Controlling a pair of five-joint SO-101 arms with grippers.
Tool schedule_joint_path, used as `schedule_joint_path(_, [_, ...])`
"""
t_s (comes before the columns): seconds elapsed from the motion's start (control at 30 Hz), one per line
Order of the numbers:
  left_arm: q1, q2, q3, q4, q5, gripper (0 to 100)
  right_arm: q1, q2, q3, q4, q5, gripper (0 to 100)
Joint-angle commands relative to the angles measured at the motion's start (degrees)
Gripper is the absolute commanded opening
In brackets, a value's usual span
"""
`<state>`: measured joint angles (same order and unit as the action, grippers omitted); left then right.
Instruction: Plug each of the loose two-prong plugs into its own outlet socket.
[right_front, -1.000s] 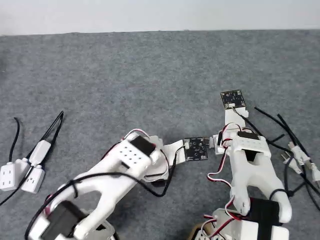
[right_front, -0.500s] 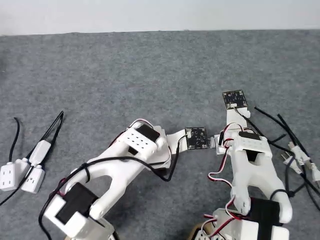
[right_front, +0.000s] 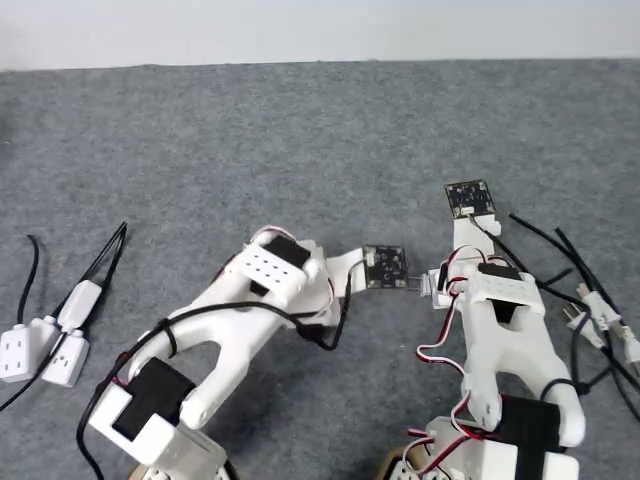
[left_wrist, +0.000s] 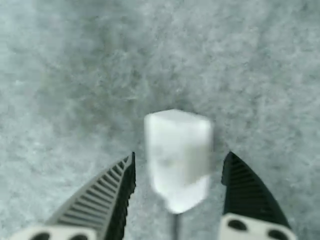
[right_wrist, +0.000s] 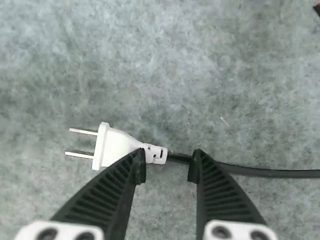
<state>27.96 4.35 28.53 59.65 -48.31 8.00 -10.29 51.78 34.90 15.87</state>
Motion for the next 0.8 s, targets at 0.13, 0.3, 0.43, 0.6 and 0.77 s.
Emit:
schedule_joint_path(0.13, [-4.1,-0.2,-6.1,-0.1,-0.7,26,0.5,-0.1,-1.3,-1.2,-0.1,14.3])
schedule_joint_path(0.3, [-1.4,-0.9,-4.3,4.0,-0.5,26,0.5,-0.1,-1.3,-1.3,-0.1,14.3])
schedule_joint_path(0.43, [3.7,-1.5,-3.9,9.0,1.1,26,0.5,0.0,-1.3,-1.3,-0.1,14.3])
schedule_joint_path(0.6, [4.4,-3.0,-1.3,8.5,2.7,26,0.5,0.0,-1.3,-1.3,-0.1,14.3])
schedule_joint_path(0.77, [4.0,-2.7,3.6,2.4,2.7,26,0.5,0.0,-1.3,-1.3,-0.1,14.3])
